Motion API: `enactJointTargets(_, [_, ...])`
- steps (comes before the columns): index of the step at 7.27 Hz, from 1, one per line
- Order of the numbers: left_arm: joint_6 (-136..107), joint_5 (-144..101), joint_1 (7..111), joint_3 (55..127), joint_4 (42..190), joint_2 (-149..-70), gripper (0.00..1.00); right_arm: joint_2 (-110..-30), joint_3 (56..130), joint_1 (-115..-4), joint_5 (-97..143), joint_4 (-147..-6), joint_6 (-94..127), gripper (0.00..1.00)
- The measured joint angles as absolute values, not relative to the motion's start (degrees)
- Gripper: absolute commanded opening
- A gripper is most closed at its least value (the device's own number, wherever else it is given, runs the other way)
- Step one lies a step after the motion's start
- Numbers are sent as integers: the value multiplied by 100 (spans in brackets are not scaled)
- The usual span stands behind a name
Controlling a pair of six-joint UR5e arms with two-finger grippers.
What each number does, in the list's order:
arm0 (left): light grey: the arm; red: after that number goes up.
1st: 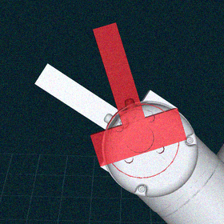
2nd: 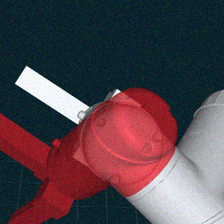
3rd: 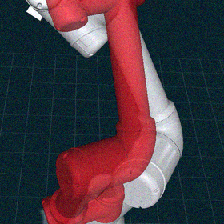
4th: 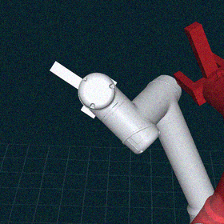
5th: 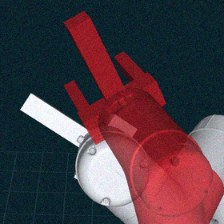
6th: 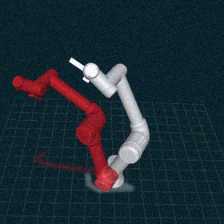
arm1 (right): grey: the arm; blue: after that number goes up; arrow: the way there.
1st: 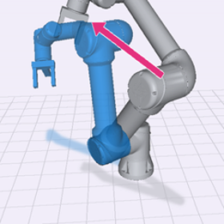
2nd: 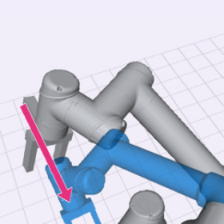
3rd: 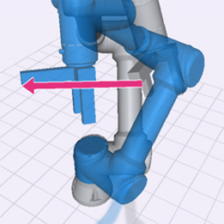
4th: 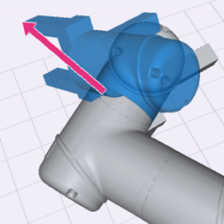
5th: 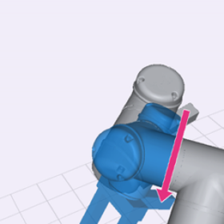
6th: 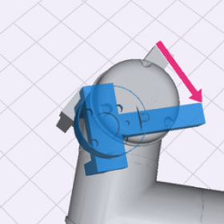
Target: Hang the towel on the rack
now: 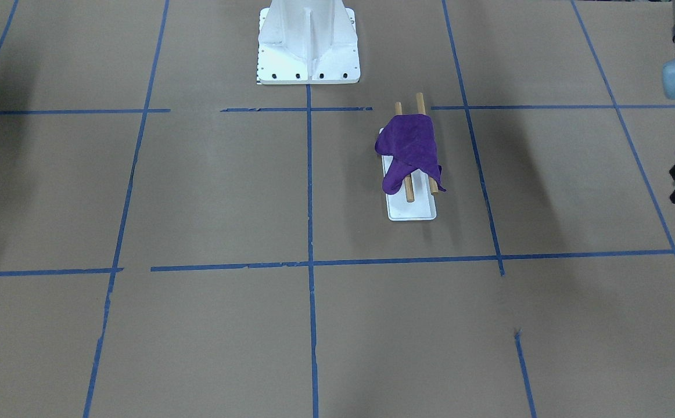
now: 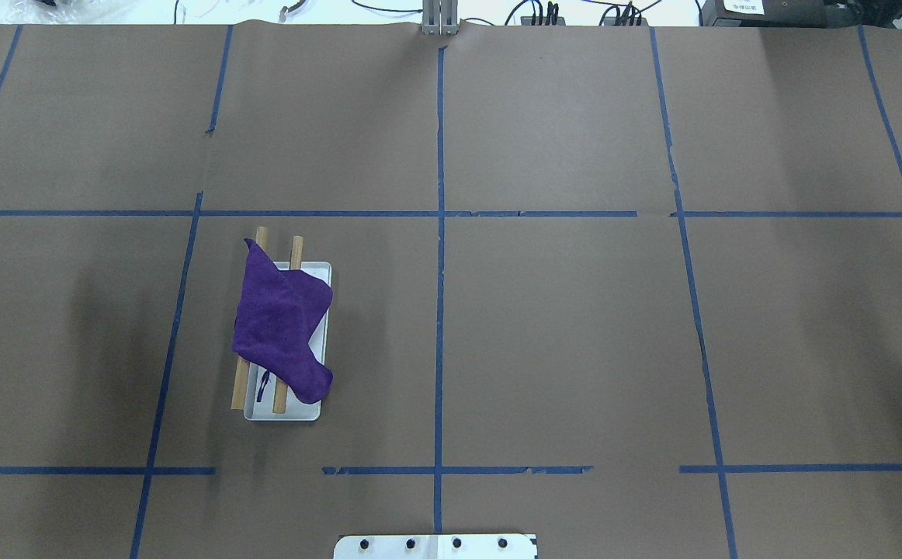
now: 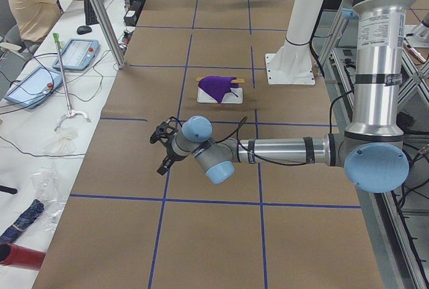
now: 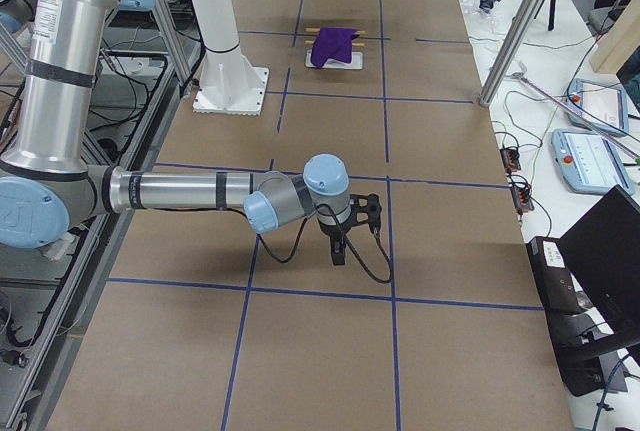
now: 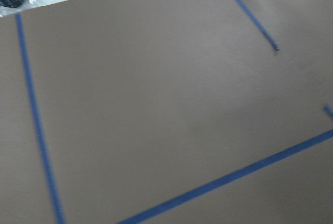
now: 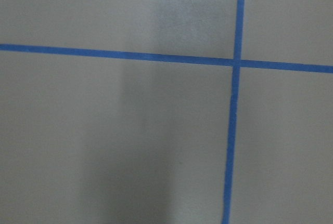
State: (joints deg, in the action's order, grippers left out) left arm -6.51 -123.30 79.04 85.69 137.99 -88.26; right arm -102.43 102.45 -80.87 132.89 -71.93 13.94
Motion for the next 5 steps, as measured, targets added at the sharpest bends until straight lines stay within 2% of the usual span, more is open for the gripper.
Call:
enactJointTargets(3, [1330,-12959,8705,9003,10482,-8995,100,-9576,10156,-8830,13289,-9481,-980,100])
enactJointTargets(5, [1441,-13251,8757,9157,9430,-8909,100,-9469,10159,-8925,13309,-9886,-1260,100])
